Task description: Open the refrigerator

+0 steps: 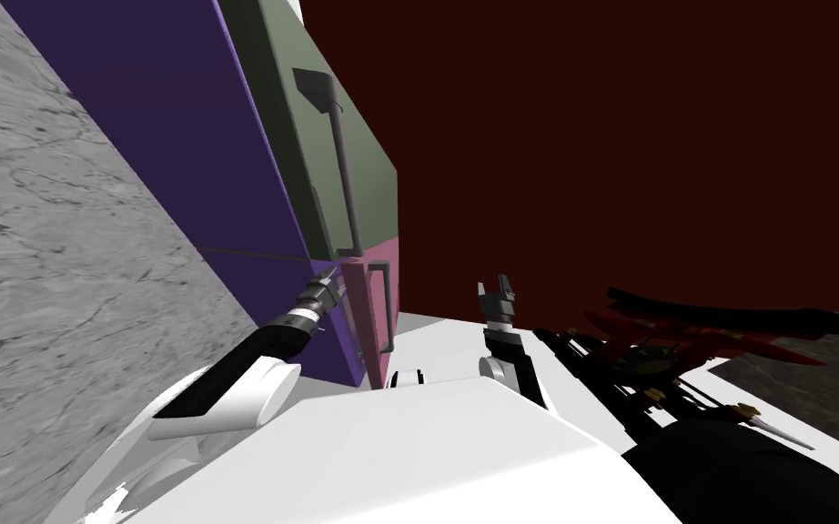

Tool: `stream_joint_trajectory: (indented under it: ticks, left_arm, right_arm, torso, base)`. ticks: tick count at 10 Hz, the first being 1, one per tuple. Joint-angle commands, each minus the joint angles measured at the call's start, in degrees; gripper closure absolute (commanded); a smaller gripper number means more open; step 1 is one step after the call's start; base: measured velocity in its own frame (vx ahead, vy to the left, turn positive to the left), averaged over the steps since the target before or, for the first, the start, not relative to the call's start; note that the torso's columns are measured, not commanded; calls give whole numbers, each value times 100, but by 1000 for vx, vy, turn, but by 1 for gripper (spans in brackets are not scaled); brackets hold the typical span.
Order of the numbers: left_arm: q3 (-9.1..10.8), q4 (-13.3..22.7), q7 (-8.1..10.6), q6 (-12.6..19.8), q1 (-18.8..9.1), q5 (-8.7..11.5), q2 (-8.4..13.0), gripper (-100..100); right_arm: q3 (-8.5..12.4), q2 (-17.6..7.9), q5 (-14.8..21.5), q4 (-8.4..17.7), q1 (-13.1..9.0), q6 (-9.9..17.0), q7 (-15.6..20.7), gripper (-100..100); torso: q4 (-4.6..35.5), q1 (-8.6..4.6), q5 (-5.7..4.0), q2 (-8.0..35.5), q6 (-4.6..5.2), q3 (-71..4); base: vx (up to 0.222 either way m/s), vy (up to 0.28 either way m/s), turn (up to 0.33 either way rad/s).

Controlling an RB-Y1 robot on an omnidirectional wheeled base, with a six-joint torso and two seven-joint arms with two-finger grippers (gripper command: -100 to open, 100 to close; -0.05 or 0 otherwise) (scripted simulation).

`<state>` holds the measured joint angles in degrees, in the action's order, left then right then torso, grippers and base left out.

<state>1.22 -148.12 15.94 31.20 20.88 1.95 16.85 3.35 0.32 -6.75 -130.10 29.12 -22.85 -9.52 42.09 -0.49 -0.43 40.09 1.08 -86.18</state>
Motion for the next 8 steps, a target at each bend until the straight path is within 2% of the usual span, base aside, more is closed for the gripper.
stream_joint_trajectory:
  ticks: [1, 2, 3, 4, 5, 6, 8]
  left_arm:
    - [91, -159, 76, 211, -15, 30, 2, -100]
    - [42, -88, 34, 120, 45, 17, 1, -100]
    - [56, -116, 42, 147, 62, 17, 1, 100]
    - [144, -85, 86, 195, 82, -48, -29, 100]
    - [239, -70, 132, 221, 64, -115, -60, 100]
    - [239, -70, 132, 221, 64, -115, -60, 100]
    - [427, -38, 224, 272, 28, -247, -123, 100]
  right_arm:
    - [0, 0, 0, 0, 0, 0, 0, 0]
    - [0, 0, 0, 0, 1, 0, 0, 0]
    - [0, 0, 0, 0, 0, 0, 0, 0]
    - [0, 0, 0, 0, 0, 0, 0, 0]
    - [-1, 1, 0, 0, 1, 0, 0, 0]
    - [-2, 3, 0, 0, 2, 0, 0, 0]
    - [-3, 3, 0, -1, 0, 0, 0, 0]
  torso:
    - [-19, 6, 18, 32, -25, 29]
    - [-20, 27, 28, 36, -40, 38]
    - [-30, 34, 39, 57, -40, 51]
    - [-6, 32, 31, 96, -52, 74]
    - [21, -28, 4, 127, -57, 91]
    - [34, -78, -21, 141, -49, 98]
    - [33, -66, -25, 123, -20, 82]
  base:
    - [32, 15, 102]
    - [1, 9, 89]
    - [-50, 1, 56]
    - [-14, -148, 117]
    - [51, -278, 184]
    - [37, -272, 105]
    - [29, -308, 81]
